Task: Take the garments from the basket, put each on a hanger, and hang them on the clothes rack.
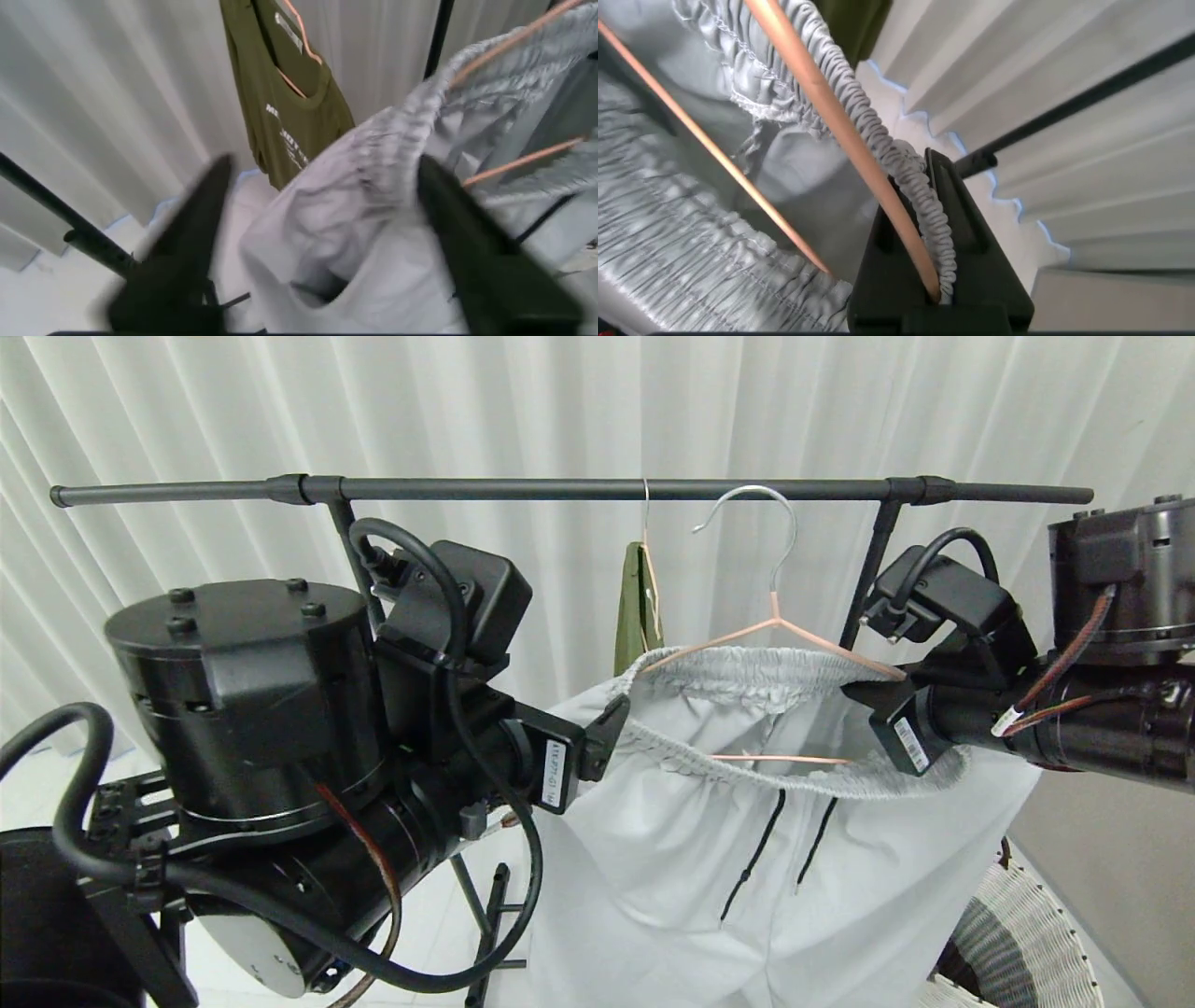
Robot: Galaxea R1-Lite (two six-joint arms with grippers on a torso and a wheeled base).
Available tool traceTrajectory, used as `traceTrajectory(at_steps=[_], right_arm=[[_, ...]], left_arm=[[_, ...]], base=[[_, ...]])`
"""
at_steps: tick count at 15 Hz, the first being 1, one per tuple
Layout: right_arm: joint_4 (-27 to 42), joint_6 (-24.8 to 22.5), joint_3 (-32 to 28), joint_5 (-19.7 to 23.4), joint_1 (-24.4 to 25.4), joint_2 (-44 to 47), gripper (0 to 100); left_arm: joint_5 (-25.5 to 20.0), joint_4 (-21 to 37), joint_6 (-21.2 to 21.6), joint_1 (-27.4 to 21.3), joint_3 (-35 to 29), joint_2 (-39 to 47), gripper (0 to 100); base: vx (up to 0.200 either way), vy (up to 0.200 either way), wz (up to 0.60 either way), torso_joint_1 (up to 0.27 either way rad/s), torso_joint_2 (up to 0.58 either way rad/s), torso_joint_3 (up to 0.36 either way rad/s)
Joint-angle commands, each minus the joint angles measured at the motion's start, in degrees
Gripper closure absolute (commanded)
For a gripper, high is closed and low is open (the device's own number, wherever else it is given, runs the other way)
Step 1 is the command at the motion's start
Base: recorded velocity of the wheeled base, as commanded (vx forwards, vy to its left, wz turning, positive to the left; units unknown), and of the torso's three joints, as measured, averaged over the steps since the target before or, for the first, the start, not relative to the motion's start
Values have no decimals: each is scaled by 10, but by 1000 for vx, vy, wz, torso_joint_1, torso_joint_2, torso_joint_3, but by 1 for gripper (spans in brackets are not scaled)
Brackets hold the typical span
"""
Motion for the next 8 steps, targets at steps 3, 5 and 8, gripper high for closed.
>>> traceTrajectory(at_steps=[3, 5, 8], right_arm=[[2, 0, 6, -1, -14, -14, 100], [11, 0, 10, -1, -26, -21, 100], [52, 0, 22, -1, -51, -62, 100]], left_arm=[[-15, 0, -4, -21, 54, -58, 0], [-58, 0, -2, -24, 86, -102, 0], [-61, 2, 18, 56, 158, -145, 0]], base=[[0, 0, 0, 0, 0, 0], [0, 0, 0, 0, 0, 0], [0, 0, 0, 0, 0, 0]])
